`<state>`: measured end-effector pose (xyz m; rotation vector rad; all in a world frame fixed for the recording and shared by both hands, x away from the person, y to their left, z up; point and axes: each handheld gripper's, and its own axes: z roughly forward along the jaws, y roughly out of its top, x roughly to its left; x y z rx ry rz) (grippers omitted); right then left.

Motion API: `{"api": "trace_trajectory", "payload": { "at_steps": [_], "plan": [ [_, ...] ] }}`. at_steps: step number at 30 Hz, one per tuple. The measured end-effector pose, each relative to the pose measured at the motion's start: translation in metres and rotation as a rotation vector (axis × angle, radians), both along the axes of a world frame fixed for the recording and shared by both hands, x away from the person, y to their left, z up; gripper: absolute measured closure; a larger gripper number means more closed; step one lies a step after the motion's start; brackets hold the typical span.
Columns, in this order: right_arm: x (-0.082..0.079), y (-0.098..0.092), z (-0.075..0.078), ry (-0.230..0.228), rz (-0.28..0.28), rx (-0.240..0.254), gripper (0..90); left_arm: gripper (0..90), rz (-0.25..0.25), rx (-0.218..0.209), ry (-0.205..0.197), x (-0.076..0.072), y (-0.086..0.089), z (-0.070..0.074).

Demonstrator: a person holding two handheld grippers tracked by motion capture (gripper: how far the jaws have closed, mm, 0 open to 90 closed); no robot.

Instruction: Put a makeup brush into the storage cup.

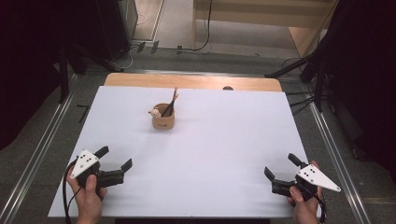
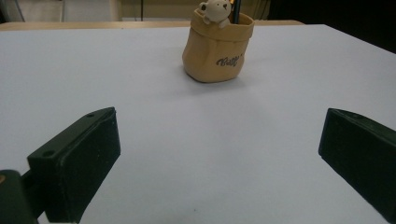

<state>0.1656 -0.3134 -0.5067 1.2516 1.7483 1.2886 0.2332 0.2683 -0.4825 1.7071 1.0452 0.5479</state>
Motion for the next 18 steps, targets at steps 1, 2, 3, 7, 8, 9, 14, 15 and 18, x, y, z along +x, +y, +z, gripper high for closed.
{"api": "trace_trajectory", "payload": {
  "at_steps": [1, 2, 3, 7, 8, 9, 14, 15, 18],
  "plan": [
    [0.000, 0.000, 0.000, 0.000, 0.000, 0.000, 0.0, 0.0, 0.000, 0.000, 0.002, -0.001, 0.002, 0.000],
    [0.000, 0.000, 0.000, 0.000, -0.001, 0.000, 0.0, 0.0, 0.001, -0.003, 0.002, -0.002, 0.003, 0.000],
    [0.000, 0.000, 0.000, 0.001, -0.002, -0.001, 0.0, 0.0, 0.003, 0.002, 0.002, -0.003, 0.004, 0.000],
    [0.000, -0.001, -0.001, 0.005, -0.006, 0.003, 0.0, 0.0, 0.008, -0.002, 0.006, -0.008, 0.012, -0.001],
    [0.000, -0.001, -0.001, 0.005, -0.005, 0.003, 0.0, 0.0, 0.008, -0.009, 0.009, -0.010, 0.014, -0.001],
    [0.000, -0.001, -0.001, 0.006, -0.006, 0.002, 0.0, 0.0, 0.008, -0.019, 0.014, -0.010, 0.015, -0.001],
    [-0.002, 0.000, -0.003, 0.012, -0.009, 0.001, 0.0, 0.0, 0.002, -0.025, 0.010, -0.018, 0.019, 0.001],
    [-0.003, 0.000, -0.003, 0.013, -0.008, 0.001, 0.0, 0.0, 0.005, -0.027, 0.007, -0.020, 0.020, 0.001],
    [-0.005, 0.002, -0.002, 0.012, -0.007, -0.003, 0.0, 0.0, 0.005, -0.020, -0.002, -0.026, 0.026, 0.002]
  ]
}}
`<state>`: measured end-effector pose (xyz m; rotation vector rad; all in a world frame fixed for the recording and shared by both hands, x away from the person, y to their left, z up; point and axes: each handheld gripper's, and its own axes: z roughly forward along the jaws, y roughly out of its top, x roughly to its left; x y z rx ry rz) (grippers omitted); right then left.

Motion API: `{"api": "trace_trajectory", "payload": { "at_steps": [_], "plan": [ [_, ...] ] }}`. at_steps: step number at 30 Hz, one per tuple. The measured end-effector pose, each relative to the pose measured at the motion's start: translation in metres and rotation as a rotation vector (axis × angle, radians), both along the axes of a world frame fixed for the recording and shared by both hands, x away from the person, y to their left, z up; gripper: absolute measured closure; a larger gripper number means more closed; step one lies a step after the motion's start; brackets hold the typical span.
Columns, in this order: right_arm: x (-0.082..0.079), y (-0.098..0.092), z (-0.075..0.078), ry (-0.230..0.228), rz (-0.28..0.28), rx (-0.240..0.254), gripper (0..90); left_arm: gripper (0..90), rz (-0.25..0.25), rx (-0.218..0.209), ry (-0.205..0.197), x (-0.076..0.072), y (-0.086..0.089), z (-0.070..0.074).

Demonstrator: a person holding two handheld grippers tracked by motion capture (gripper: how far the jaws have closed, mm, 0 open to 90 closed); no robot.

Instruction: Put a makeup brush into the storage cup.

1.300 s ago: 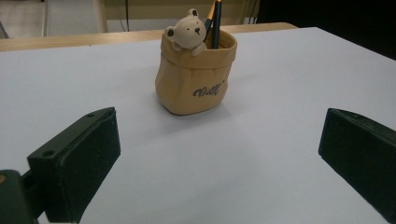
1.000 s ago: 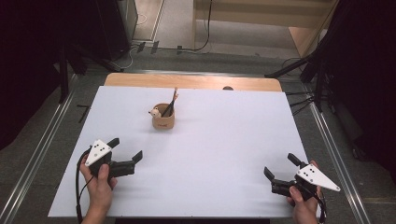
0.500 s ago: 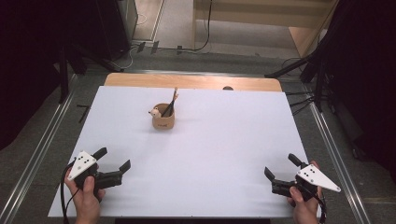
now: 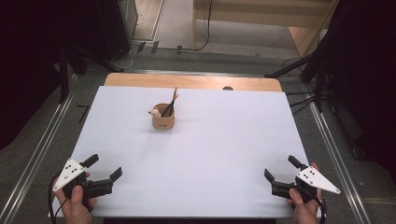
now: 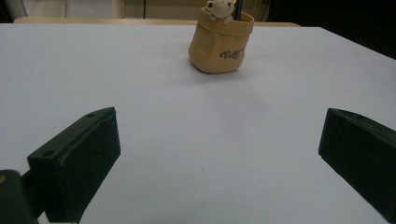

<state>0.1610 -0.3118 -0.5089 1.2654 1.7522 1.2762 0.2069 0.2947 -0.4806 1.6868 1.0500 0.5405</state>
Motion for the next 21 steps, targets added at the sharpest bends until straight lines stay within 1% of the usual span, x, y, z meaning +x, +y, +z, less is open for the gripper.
{"api": "trace_trajectory", "payload": {
  "at_steps": [2, 4, 8, 14, 15, 17, 19, 20, 21],
  "plan": [
    [0.001, 0.000, 0.001, -0.004, 0.000, 0.001, 0.0, 0.0, 0.008, 0.010, 0.001, -0.002, 0.006, 0.000],
    [0.002, 0.000, 0.001, -0.005, -0.002, 0.000, 0.0, 0.0, 0.007, -0.014, 0.001, -0.002, 0.012, 0.000],
    [0.002, 0.001, 0.001, -0.006, -0.008, 0.003, 0.0, 0.0, 0.020, -0.036, 0.004, 0.000, 0.020, -0.001],
    [0.000, -0.001, 0.002, -0.009, -0.016, 0.003, 0.0, 0.0, 0.000, -0.034, 0.003, 0.001, 0.014, -0.002],
    [0.000, -0.001, 0.002, -0.005, -0.020, 0.009, 0.0, 0.0, -0.003, -0.029, 0.003, 0.001, 0.013, -0.002],
    [0.000, -0.001, 0.003, -0.011, -0.019, 0.012, 0.0, 0.0, -0.006, -0.021, 0.002, 0.002, 0.011, -0.002],
    [-0.001, 0.000, 0.004, -0.009, -0.026, 0.027, 0.0, 0.0, -0.007, -0.010, -0.002, 0.002, 0.009, -0.002],
    [-0.001, 0.000, 0.005, -0.014, -0.027, 0.032, 0.0, 0.0, -0.009, -0.010, -0.001, 0.003, 0.008, -0.001],
    [0.000, 0.000, 0.006, -0.018, -0.029, 0.038, 0.0, 0.0, -0.014, -0.019, -0.002, 0.003, 0.008, -0.001]
  ]
}}
